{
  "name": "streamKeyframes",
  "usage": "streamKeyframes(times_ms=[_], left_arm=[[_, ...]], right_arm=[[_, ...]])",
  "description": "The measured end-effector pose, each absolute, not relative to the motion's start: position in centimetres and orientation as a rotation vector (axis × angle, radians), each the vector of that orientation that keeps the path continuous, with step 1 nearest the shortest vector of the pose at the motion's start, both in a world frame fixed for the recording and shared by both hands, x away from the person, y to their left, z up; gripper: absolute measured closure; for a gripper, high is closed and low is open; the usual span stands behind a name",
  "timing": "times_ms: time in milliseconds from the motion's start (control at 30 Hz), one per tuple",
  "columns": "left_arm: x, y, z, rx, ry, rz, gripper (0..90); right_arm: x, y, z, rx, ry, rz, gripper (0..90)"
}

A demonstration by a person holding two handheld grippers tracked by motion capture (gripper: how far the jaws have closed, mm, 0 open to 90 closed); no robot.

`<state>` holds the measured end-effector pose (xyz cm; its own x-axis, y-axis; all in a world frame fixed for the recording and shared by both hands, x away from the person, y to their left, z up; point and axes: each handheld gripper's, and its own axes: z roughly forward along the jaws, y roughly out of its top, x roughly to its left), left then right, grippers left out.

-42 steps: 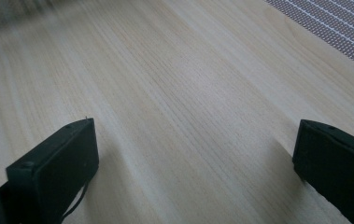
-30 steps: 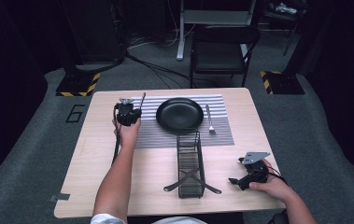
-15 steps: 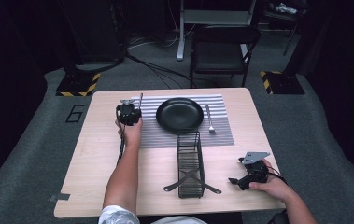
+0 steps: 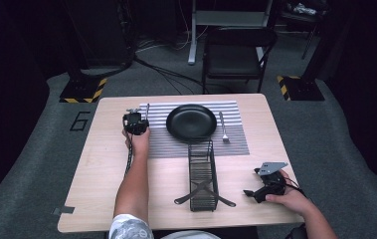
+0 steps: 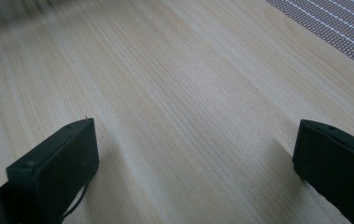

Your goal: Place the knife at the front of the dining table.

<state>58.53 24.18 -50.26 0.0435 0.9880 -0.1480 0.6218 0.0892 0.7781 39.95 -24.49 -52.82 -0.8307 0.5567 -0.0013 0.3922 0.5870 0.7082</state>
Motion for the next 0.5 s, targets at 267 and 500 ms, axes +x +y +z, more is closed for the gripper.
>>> streamKeyframes(times_ms=[267, 500], left_arm=[[58.9, 23.6, -51.3, 1.604, 1.710, 0.615, 82.5], [59.1, 23.5, -51.3, 1.592, 1.735, 0.609, 82.3]], right_arm=[[40.0, -24.5, -52.8, 0.788, 2.594, 1.077, 0.0], [40.0, -24.5, -52.8, 0.788, 2.594, 1.078, 0.0]])
